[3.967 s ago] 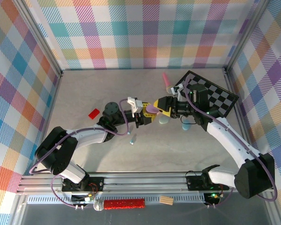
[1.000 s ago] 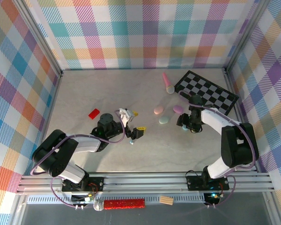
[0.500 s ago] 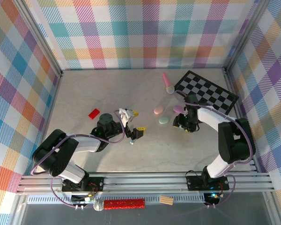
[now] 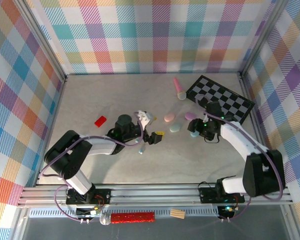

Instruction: Insert the wireless bluetooth earbuds into the charging case

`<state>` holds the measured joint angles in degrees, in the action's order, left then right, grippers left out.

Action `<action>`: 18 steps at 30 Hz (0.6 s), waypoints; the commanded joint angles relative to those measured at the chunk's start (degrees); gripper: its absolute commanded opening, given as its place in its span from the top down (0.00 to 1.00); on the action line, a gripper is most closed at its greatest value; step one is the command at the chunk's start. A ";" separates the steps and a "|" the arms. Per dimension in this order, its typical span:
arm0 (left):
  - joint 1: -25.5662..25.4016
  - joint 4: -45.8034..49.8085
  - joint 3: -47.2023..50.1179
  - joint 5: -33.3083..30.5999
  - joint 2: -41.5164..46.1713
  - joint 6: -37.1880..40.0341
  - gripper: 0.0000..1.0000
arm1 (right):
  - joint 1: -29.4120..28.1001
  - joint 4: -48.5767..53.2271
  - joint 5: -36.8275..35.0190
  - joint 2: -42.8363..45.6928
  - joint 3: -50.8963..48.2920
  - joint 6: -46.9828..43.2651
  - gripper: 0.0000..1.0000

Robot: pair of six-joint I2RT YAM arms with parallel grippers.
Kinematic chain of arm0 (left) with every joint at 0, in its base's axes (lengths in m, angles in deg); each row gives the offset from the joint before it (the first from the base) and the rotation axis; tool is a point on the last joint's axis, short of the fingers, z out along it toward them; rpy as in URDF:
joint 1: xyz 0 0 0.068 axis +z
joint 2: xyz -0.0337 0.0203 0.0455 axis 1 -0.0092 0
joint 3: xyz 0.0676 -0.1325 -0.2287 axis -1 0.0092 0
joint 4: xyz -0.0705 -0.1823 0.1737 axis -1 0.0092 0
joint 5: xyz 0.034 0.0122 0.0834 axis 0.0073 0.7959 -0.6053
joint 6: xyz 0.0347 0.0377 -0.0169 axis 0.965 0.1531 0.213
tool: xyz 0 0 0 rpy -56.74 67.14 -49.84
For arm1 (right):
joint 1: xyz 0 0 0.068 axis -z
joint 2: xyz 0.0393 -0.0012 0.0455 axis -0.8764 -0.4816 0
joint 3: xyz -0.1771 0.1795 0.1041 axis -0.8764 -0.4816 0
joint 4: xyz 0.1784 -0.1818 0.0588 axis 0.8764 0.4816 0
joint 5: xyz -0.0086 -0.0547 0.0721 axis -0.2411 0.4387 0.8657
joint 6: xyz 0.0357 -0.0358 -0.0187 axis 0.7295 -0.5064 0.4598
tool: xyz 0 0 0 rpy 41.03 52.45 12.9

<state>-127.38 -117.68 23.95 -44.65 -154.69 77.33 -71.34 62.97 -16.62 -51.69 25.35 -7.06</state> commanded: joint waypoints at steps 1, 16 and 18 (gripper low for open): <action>-4.31 14.56 -9.90 -3.61 -4.60 4.43 0.05 | 5.83 -0.72 1.96 5.39 -3.15 3.53 0.28; -16.15 62.36 -59.80 -23.32 -32.49 -2.85 0.03 | 18.87 4.09 0.76 27.77 -10.50 0.63 0.28; -16.96 67.74 -64.86 -26.41 -35.10 -3.50 0.03 | 18.89 3.92 0.62 28.98 -11.36 0.31 0.29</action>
<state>-143.05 -62.93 -35.41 -65.11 -187.50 76.00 -52.63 65.15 -14.93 -23.93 15.40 -5.22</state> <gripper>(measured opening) 0.971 0.714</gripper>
